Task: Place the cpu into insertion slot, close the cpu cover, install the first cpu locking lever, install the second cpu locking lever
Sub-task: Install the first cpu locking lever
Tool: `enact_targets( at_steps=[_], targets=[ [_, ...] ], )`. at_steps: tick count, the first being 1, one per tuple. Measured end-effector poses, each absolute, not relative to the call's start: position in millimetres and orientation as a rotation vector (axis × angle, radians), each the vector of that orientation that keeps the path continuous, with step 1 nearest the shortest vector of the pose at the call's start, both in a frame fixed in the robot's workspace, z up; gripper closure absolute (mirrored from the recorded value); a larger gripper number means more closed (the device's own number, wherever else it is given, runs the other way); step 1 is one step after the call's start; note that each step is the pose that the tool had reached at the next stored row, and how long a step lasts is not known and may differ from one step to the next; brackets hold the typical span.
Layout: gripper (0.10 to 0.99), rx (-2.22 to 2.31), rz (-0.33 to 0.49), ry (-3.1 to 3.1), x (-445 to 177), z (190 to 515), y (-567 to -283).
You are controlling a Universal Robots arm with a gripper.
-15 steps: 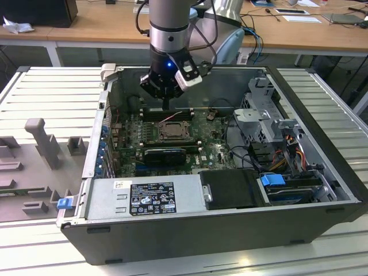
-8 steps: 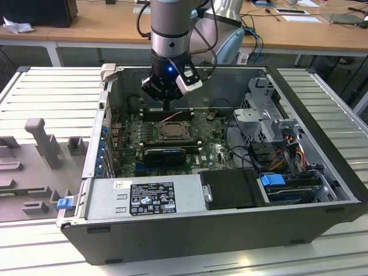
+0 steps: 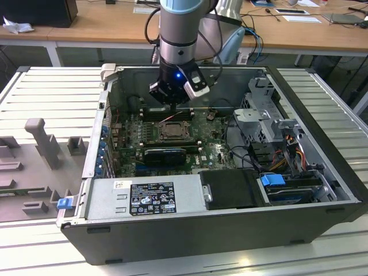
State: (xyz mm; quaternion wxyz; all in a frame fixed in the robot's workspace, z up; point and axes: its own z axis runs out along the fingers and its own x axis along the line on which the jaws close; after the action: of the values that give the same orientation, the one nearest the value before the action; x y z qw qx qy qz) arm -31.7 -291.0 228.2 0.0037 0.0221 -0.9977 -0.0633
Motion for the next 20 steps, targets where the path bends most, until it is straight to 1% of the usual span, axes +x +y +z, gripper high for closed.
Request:
enact_targets(
  at_steps=[20],
  targets=[
    [0.98,0.089,-0.198,-3.127,-16,209,-290]
  ],
)
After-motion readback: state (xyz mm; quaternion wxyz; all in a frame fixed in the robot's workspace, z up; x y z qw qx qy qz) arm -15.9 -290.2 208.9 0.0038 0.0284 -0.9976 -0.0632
